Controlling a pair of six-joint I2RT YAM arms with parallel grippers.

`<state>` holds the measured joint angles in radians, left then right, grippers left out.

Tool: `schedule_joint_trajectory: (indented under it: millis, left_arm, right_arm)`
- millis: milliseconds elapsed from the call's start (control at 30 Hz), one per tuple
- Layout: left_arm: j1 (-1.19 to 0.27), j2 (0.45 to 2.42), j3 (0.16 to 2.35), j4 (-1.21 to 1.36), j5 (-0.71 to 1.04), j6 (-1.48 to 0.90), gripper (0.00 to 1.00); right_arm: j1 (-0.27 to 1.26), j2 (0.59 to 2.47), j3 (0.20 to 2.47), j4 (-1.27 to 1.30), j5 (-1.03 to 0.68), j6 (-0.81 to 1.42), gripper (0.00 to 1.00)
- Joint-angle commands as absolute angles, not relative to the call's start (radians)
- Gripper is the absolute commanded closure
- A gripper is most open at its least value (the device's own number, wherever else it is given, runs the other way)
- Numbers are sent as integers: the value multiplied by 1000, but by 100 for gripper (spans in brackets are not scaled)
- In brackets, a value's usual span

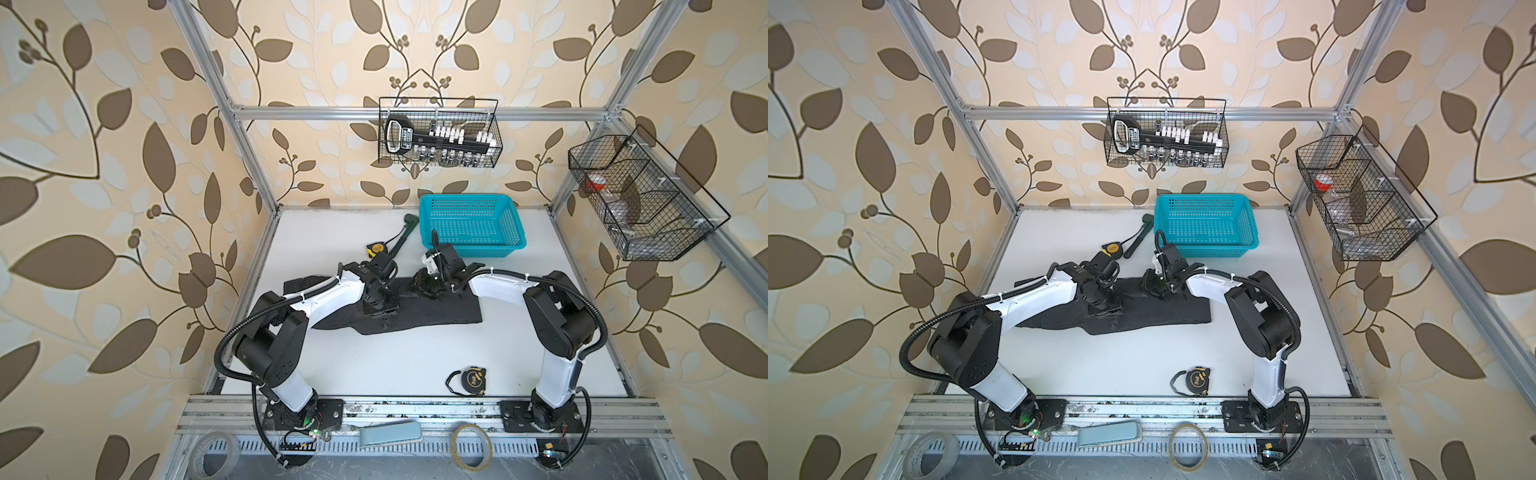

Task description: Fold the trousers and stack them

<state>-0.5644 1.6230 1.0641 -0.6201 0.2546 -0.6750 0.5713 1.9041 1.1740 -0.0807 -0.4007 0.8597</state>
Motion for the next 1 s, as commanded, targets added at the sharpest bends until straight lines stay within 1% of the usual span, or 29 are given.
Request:
schedule_joint_trajectory:
  millis: [0,67,167,300,533,600,700,733,967]
  left_arm:
    - [-573,1635,1053,-630,254,-659,78]
    - [-573,1641,1048,-647,247,-648,78]
    - [-574,1639,1028,-662,237,-643,79]
    - [-578,1638,988,-672,221,-634,80]
    - [-578,1585,971,-663,232,-625,88]
    - [-577,1579,979,-659,241,-627,93]
    - [-578,1569,986,-657,251,-638,96]
    - [-578,1564,986,-654,252,-640,100]
    - [-578,1500,976,-666,306,-656,100]
  right_arm:
    - [575,1941,1217,-1,-443,901,63]
    - [579,1957,1235,21,-443,910,62]
    - [584,1989,1267,75,-447,930,57]
    - [600,2043,1286,204,-447,997,52]
    - [639,2115,1358,332,-450,1066,45]
    - [641,2124,1376,325,-456,1066,45]
    - [639,2099,1362,319,-459,1056,46]
    - [634,2084,1353,316,-461,1052,45]
    - [565,1909,1247,220,-455,961,45]
